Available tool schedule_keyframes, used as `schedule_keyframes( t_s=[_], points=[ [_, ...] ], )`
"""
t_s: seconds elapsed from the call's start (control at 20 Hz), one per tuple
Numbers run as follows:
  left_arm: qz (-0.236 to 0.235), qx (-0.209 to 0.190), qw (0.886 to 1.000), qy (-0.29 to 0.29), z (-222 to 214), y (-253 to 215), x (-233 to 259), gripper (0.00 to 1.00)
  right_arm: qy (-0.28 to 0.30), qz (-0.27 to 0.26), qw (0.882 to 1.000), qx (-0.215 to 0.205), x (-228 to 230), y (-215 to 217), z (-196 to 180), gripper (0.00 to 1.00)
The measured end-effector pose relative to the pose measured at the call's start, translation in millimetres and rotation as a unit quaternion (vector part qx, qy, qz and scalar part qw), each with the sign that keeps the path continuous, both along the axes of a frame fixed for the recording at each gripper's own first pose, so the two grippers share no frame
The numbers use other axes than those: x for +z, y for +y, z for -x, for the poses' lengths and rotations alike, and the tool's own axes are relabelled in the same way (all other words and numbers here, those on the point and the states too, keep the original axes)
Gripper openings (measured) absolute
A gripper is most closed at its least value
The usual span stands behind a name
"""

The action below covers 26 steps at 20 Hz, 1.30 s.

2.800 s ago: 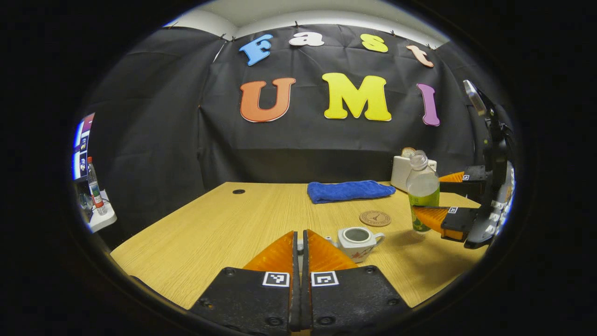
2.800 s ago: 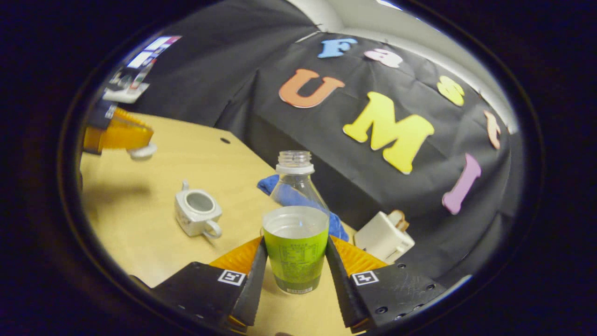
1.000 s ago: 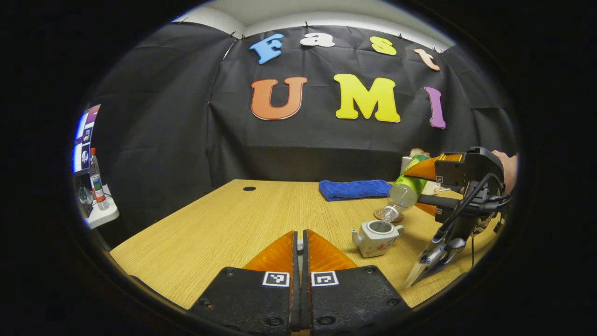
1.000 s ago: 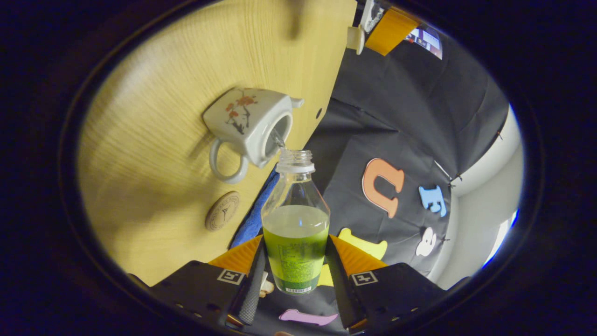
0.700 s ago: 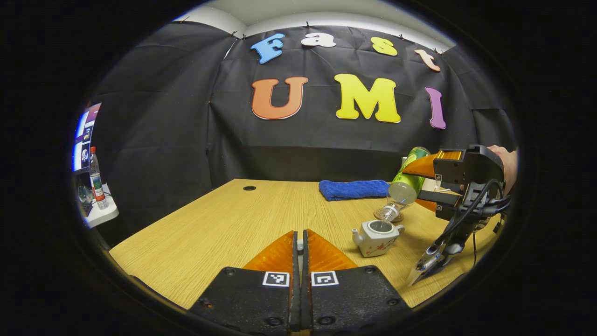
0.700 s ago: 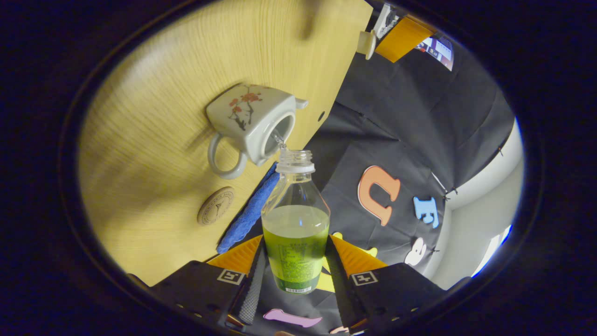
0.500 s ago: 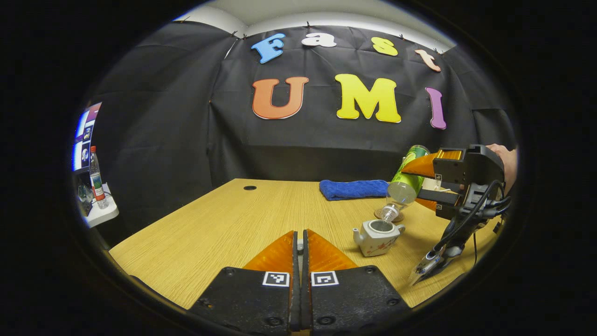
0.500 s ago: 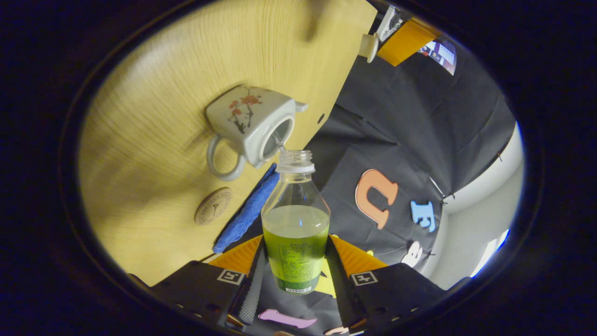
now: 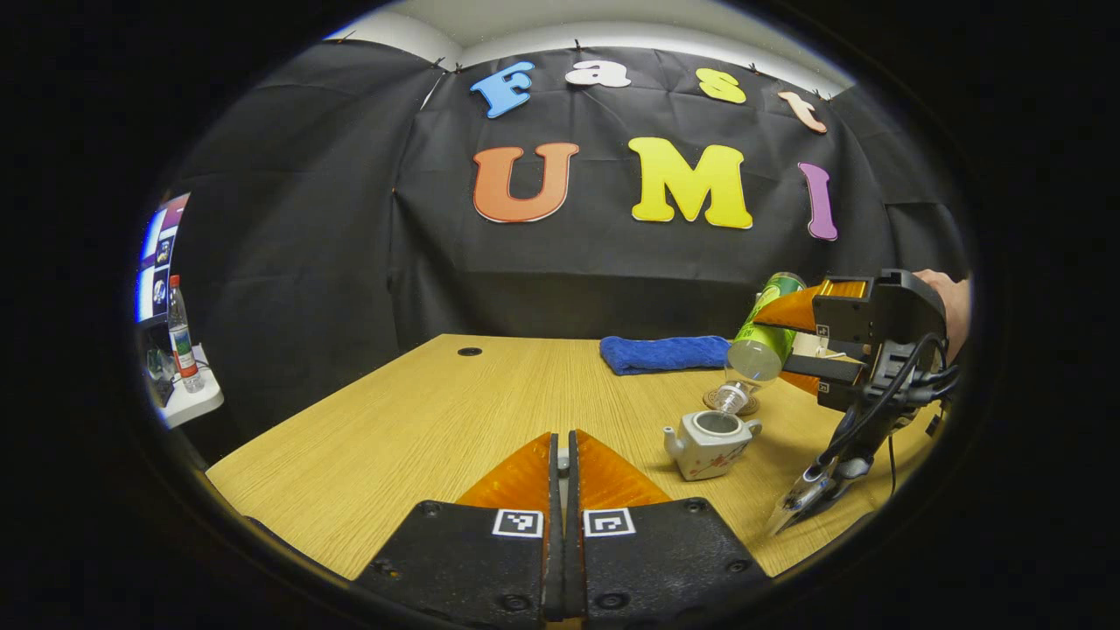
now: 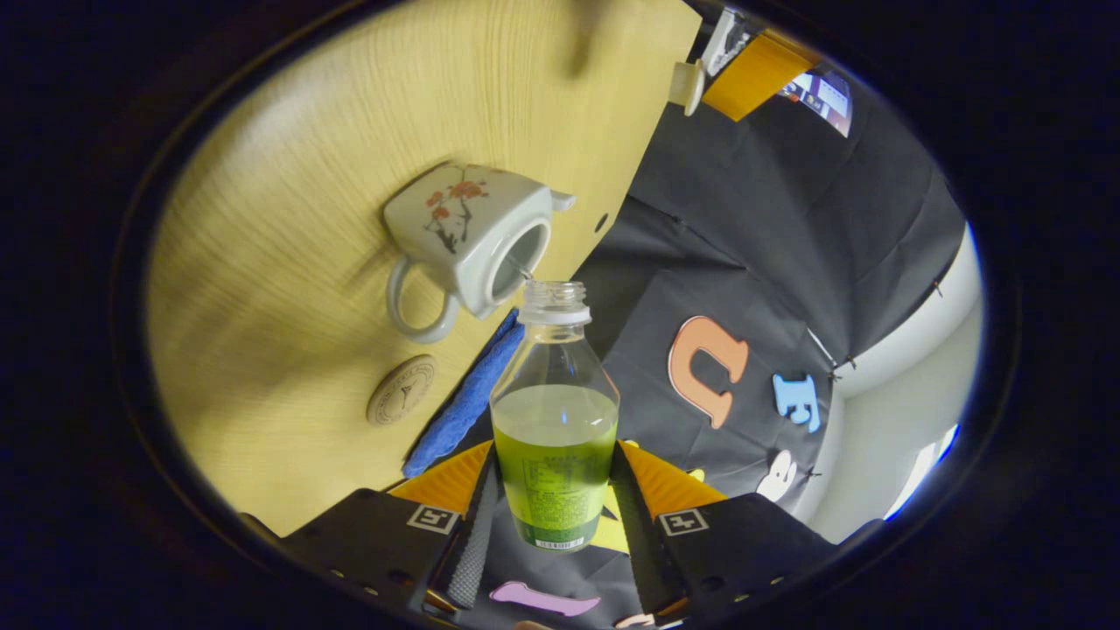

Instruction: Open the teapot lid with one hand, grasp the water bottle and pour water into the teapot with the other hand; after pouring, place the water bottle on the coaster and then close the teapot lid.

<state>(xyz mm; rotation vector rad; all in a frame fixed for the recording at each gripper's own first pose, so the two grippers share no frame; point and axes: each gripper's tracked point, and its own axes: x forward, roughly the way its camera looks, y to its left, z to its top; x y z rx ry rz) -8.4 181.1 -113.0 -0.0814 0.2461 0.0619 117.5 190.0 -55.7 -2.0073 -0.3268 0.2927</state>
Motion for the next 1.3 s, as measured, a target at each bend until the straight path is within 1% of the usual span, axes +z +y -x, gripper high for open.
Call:
schedule_keyframes(
  t_s=[0.3,0.45,0.6,0.65,0.7,0.75,0.85,0.9,0.95,1.0,1.05,1.15,1.2,1.25,1.3],
  points=[
    [-0.005,0.003,1.0,0.0,-1,1,1,0.03,0.053,-0.067,0.996,-0.008,-8,0,0,0.68],
    [-0.011,0.003,1.0,-0.004,-1,0,5,0.03,0.073,-0.112,0.991,-0.014,-8,-2,-3,0.68],
    [-0.009,-0.003,1.0,-0.003,0,-6,8,0.03,0.11,-0.18,0.977,-0.02,-5,-2,-4,0.68],
    [-0.011,-0.005,1.0,-0.004,0,-7,9,0.03,0.118,-0.204,0.972,-0.021,-2,-3,-3,0.7],
    [-0.013,-0.007,1.0,-0.005,-2,-8,11,0.03,0.122,-0.228,0.966,-0.019,4,-4,-1,0.68],
    [-0.014,-0.009,1.0,-0.006,-2,-11,14,0.03,0.124,-0.251,0.96,-0.017,11,-3,-3,0.7],
    [-0.017,-0.012,1.0,-0.011,-4,-14,21,0.03,0.131,-0.302,0.944,-0.016,23,-5,-4,0.7],
    [-0.016,-0.014,1.0,-0.014,-5,-16,24,0.03,0.139,-0.333,0.932,-0.016,28,-7,-6,0.68],
    [-0.016,-0.015,1.0,-0.016,-5,-19,28,0.03,0.148,-0.368,0.918,-0.016,34,-8,-6,0.68],
    [-0.016,-0.016,1.0,-0.018,-7,-21,30,0.03,0.159,-0.406,0.9,-0.017,39,-10,-6,0.68],
    [-0.016,-0.018,1.0,-0.018,-8,-24,31,0.03,0.173,-0.446,0.878,-0.021,43,-12,-7,0.68],
    [-0.016,-0.022,0.999,-0.018,-9,-31,33,0.03,0.206,-0.524,0.826,-0.03,46,-17,-10,0.68],
    [-0.015,-0.025,0.999,-0.018,-10,-35,35,0.03,0.221,-0.556,0.8,-0.033,47,-20,-13,0.7],
    [-0.016,-0.029,0.999,-0.02,-10,-37,38,0.03,0.234,-0.586,0.775,-0.035,48,-23,-16,0.67],
    [-0.018,-0.031,0.999,-0.022,-10,-40,40,0.03,0.249,-0.612,0.75,-0.04,49,-26,-20,0.68]
  ],
)
